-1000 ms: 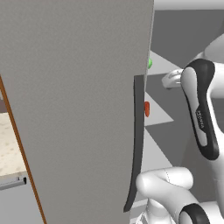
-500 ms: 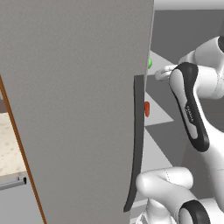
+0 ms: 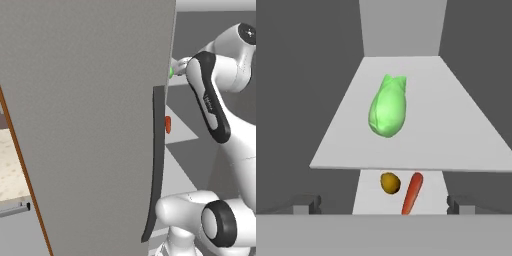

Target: Take the corn, carrot, and lemon from the freezer and place them in the bowl on the counter.

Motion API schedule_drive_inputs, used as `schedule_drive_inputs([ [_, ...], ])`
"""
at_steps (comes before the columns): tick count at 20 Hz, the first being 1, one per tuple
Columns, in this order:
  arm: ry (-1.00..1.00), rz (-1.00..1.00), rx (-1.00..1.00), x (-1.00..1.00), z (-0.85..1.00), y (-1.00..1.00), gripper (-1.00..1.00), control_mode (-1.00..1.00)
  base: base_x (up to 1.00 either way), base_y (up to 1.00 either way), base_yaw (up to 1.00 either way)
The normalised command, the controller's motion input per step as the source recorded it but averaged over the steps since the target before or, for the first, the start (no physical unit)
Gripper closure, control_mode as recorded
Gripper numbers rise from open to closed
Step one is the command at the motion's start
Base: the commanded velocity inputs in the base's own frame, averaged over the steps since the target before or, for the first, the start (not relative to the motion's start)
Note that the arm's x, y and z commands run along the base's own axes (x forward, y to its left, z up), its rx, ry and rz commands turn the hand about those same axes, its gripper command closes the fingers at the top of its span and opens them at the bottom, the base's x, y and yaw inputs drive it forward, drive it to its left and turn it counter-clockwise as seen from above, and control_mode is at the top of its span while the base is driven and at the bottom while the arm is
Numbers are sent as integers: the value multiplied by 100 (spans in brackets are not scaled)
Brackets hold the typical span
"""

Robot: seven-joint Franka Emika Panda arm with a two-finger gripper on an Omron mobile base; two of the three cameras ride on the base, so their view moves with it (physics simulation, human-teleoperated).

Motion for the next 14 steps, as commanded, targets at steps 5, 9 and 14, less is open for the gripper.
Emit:
schedule_drive_inputs([
  [5,0,0,0,38,-2,0,-100,-100,0,0,0],
  [9,0,3,0,32,-16,-4,-100,-100,0,0,0],
  [14,0,5,1,37,-14,-8,-100,-100,0,0,0],
])
